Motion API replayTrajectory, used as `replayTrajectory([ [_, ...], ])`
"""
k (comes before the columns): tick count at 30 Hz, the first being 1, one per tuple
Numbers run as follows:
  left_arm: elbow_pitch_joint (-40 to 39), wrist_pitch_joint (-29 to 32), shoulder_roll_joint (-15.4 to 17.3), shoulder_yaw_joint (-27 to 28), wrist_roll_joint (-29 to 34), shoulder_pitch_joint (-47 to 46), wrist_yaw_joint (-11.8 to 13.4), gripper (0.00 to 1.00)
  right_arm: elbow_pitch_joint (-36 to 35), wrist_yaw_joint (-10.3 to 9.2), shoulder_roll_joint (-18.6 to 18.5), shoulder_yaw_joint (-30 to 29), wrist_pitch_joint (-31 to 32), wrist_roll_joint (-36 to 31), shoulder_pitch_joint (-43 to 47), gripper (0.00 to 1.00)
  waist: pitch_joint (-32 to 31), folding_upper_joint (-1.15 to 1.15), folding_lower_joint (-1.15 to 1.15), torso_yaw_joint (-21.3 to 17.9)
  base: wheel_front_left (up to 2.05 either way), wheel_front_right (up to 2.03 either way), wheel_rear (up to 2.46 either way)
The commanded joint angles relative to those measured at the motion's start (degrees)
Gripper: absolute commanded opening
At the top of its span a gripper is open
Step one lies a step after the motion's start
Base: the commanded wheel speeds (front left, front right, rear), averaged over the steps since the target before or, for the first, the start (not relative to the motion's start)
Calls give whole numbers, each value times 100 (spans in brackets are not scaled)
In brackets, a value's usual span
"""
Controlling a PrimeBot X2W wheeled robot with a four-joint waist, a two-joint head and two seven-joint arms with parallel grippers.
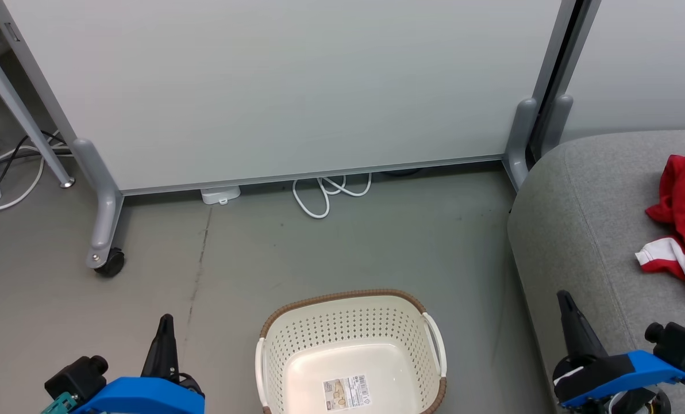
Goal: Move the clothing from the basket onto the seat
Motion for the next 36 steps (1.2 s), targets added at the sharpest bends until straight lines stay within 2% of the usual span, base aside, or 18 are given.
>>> replayTrajectory([
  [1, -120, 35, 5, 63, -156, -194, -5, 0, -99, 1, -11, -23, 25, 167, -143, 0, 0, 0, 0, -2, 0, 0, 0],
  [36, -542, 711, -76, 462, -2455, -285, -10, 0, -135, 2, -15, -173, 424, 2682, -250, 0, 9, 0, 0, -101, 0, 0, 0],
])
